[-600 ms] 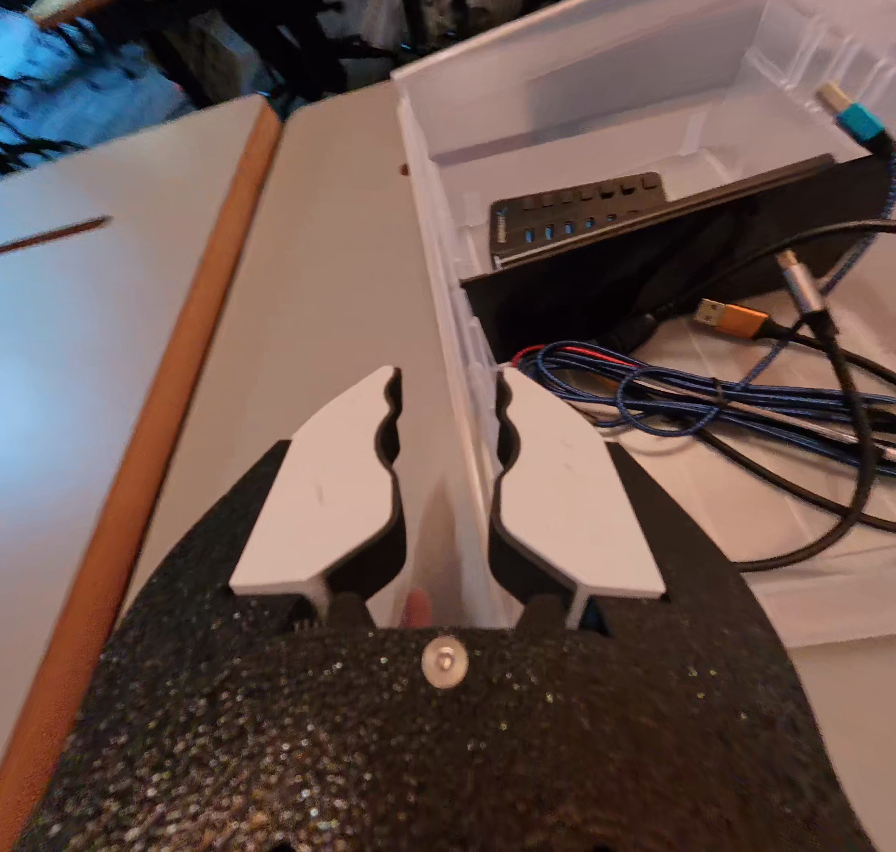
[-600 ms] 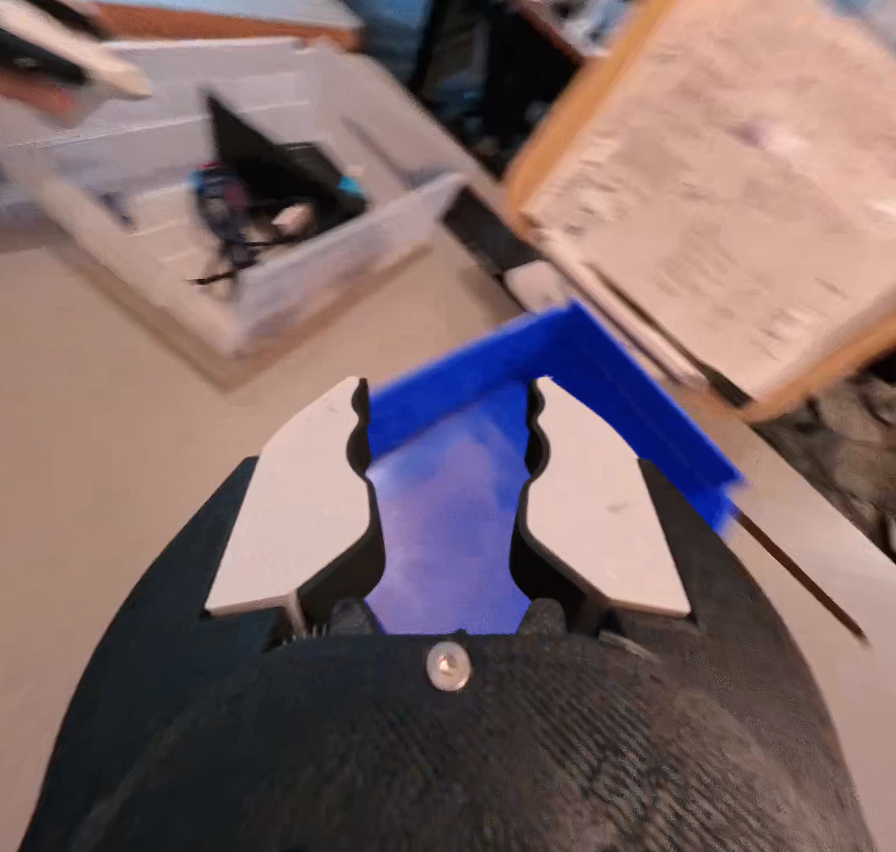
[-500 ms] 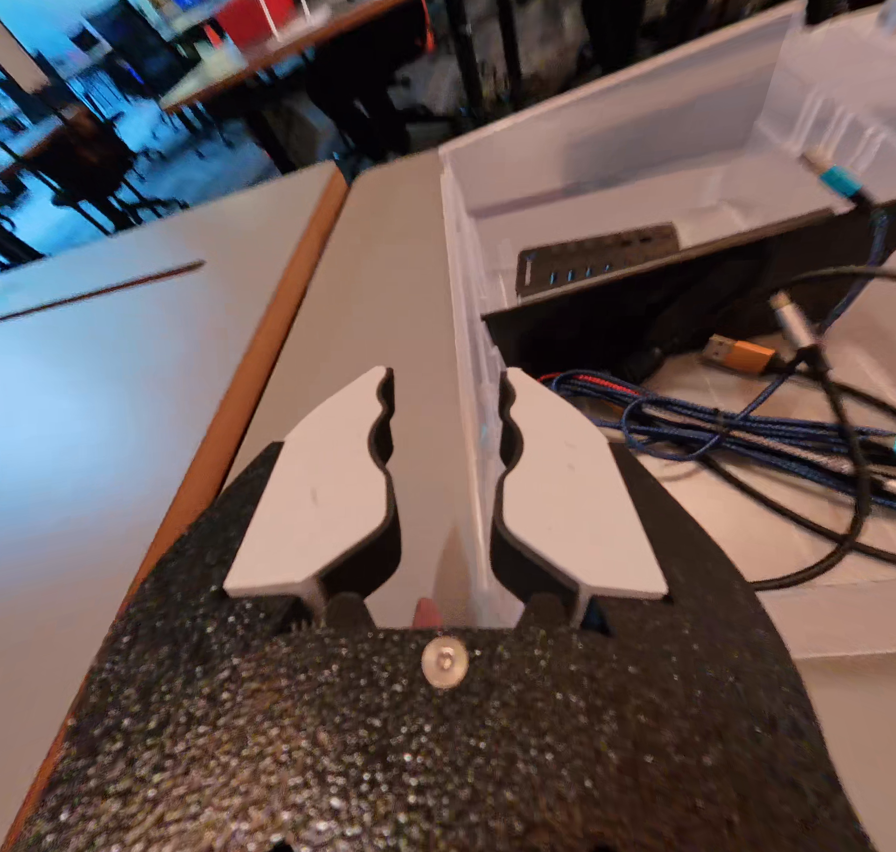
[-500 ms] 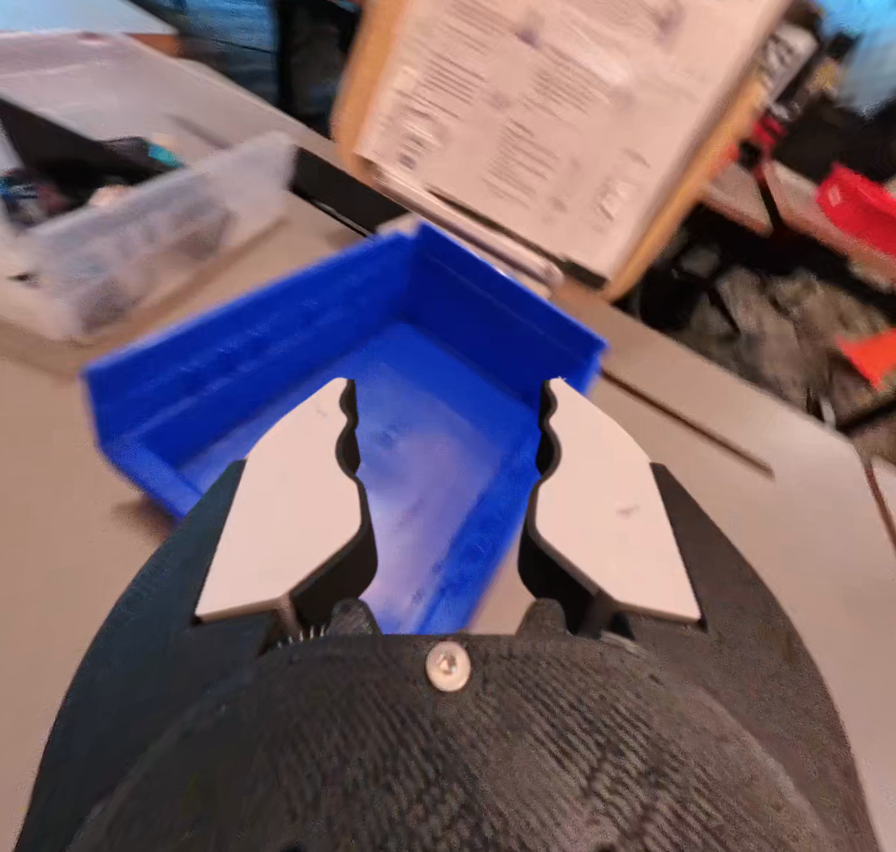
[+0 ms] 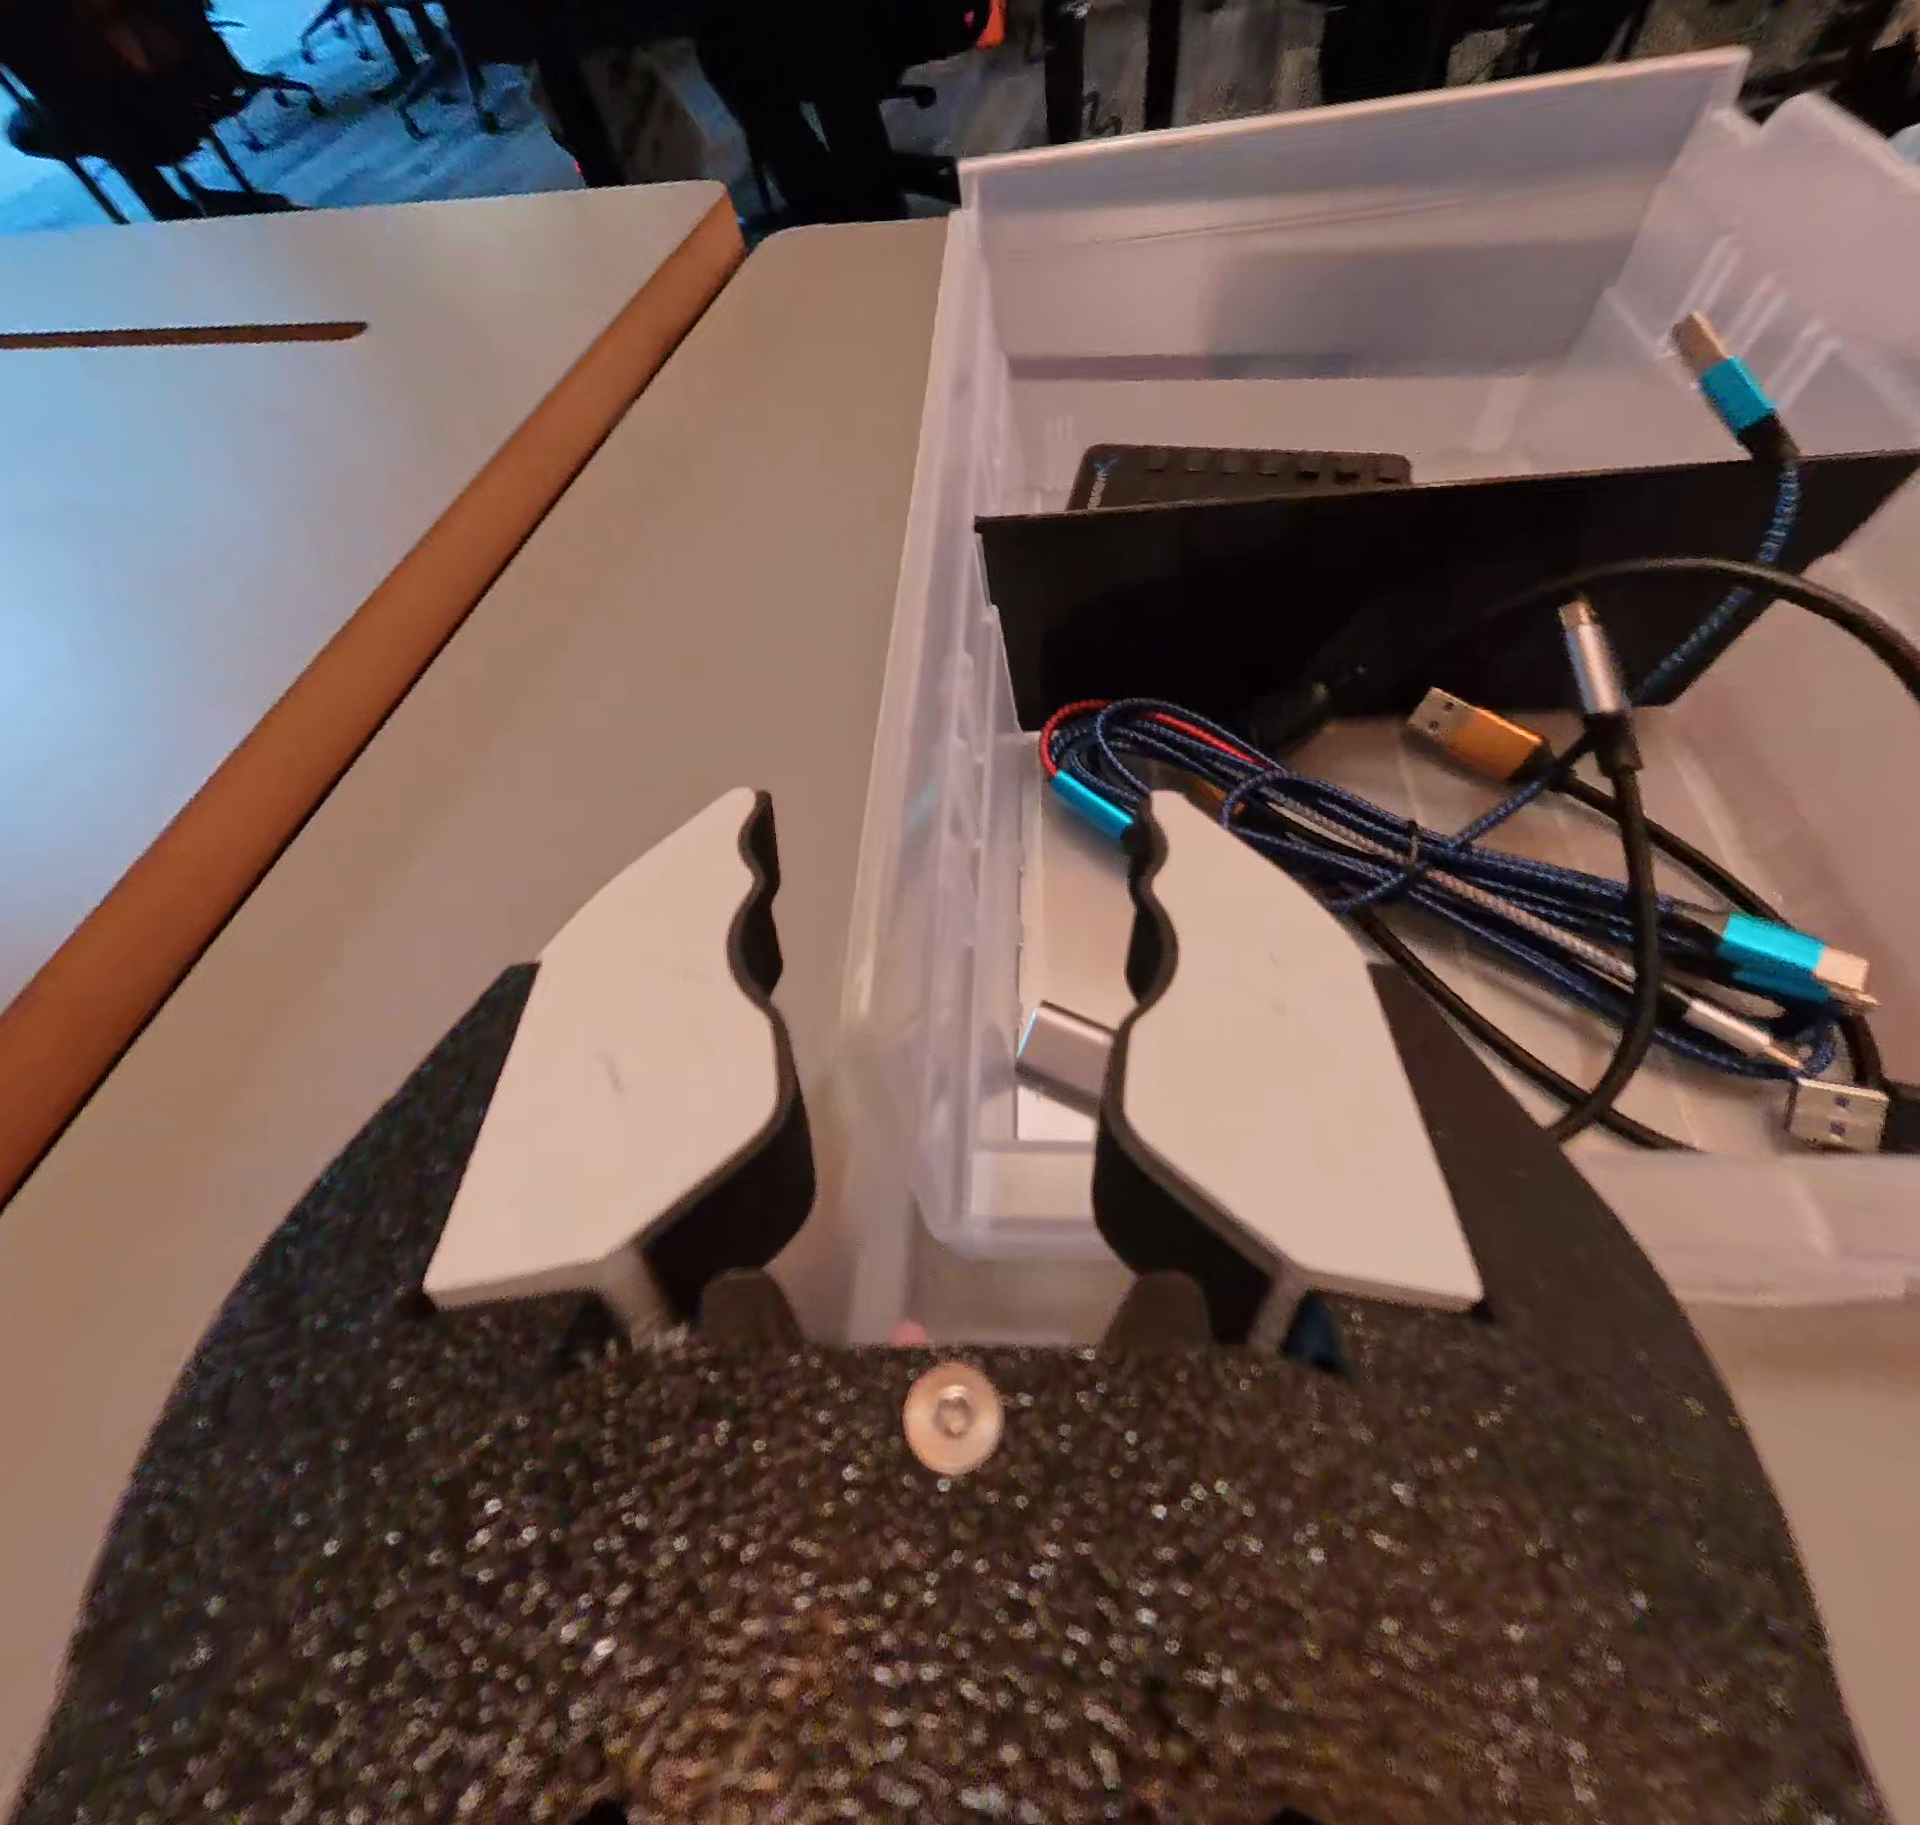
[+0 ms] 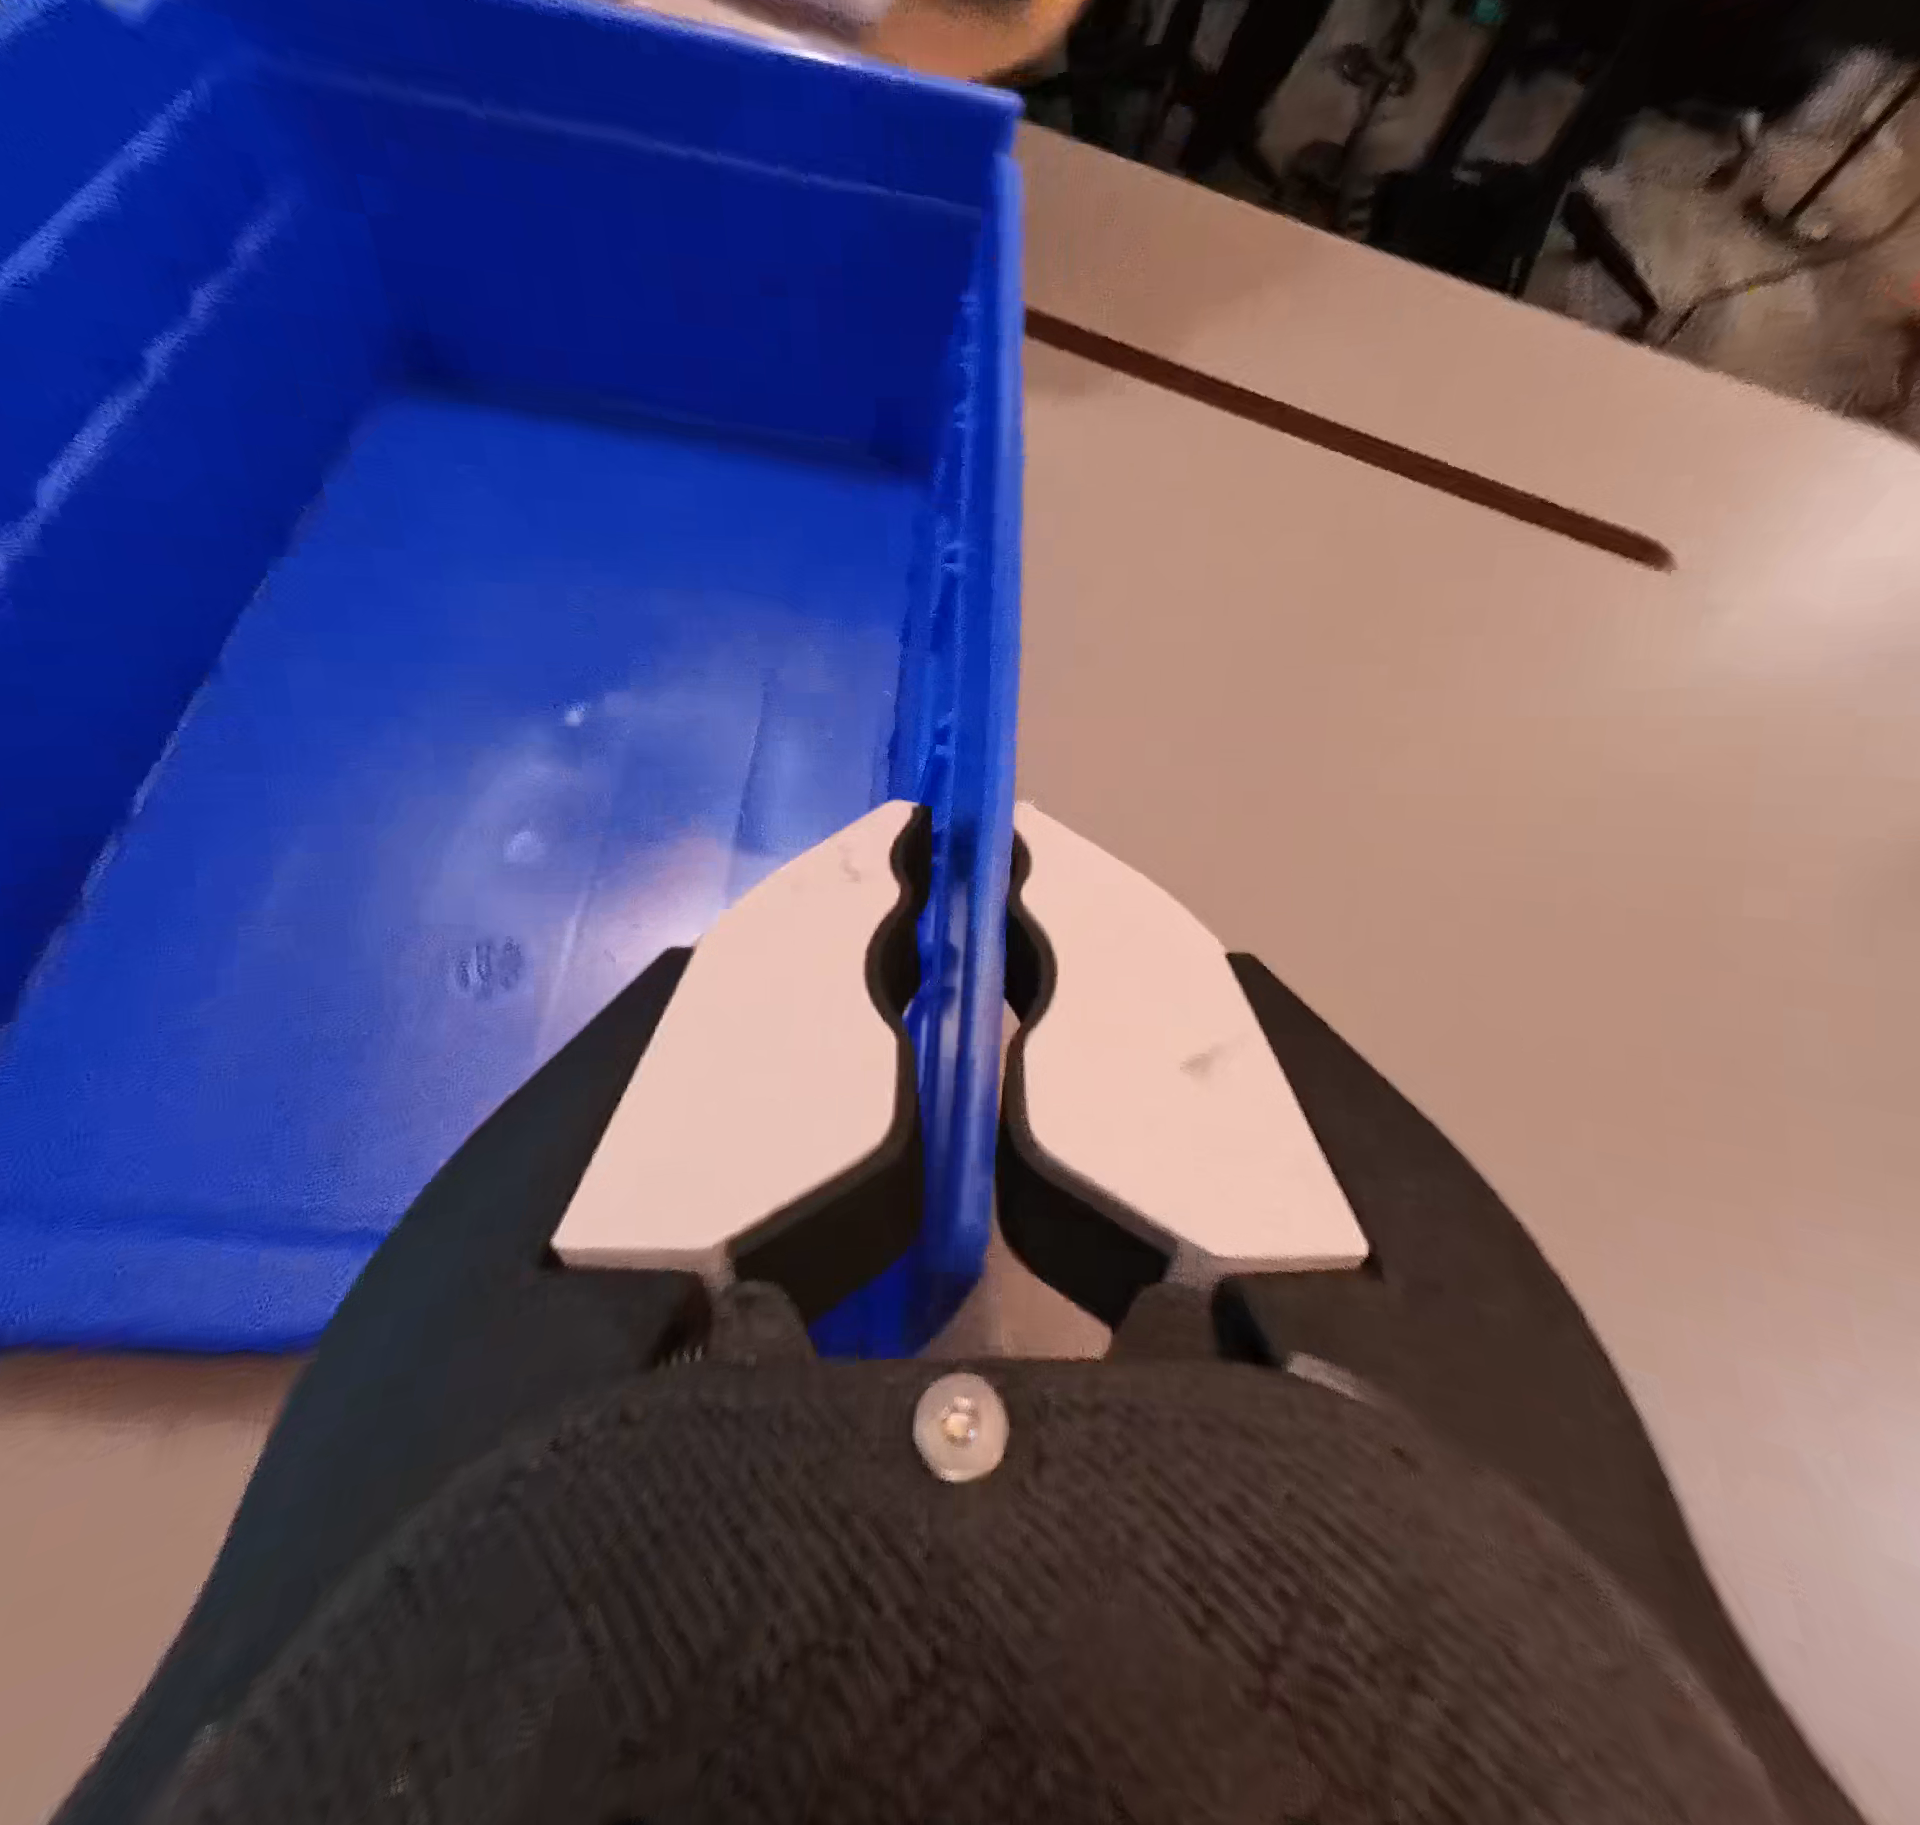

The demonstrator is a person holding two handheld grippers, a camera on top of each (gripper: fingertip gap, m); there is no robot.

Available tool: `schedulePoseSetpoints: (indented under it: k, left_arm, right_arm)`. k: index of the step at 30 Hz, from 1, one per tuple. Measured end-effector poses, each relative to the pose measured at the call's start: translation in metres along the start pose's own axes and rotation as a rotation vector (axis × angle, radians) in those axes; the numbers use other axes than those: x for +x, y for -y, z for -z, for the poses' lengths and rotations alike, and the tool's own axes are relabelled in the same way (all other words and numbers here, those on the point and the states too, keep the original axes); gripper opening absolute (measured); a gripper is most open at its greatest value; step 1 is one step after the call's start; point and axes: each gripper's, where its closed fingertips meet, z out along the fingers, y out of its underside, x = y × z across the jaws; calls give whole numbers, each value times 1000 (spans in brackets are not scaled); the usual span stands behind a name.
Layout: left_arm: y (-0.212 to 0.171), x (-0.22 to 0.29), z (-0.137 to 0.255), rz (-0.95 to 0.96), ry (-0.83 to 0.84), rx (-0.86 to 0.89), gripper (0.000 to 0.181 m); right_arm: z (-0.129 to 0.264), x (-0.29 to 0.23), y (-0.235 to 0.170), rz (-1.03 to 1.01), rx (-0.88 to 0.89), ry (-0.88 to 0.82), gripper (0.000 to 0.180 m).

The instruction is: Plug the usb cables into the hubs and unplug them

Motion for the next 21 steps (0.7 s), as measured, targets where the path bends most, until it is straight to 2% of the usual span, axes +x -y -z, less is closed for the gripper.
schedulePoseSetpoints:
  k: [3, 9, 13, 17, 18, 19, 20, 21]
  left_arm:
    - [-3, -3, 4, 16, -39, 2, 65]
    - [5, -4, 12, 10, -57, 20, 65]
    - [17, -2, 19, -51, -52, 19, 65]
    - [27, 11, 21, -123, -134, -29, 65]
    - [30, 15, 22, -124, -167, -44, 65]
    - [34, 20, 22, -122, -208, -61, 65]
    - [38, 25, 22, -133, -252, -74, 65]
    - [44, 31, 22, -165, -300, -81, 65]
  right_arm:
    - [0, 56, -10, -29, -10, -49, 14]
    - [-9, 146, -20, -99, -32, -123, 8]
    - [-21, 187, -20, -101, -21, -189, 7]
    - [-30, 202, -17, -138, -7, -167, 7]
    - [-28, 205, -18, -150, -24, -198, 18]
    - [-21, 207, -17, -148, -44, -237, 42]
    - [-12, 204, -12, -119, -48, -262, 56]
    - [0, 197, -2, -71, -23, -283, 56]
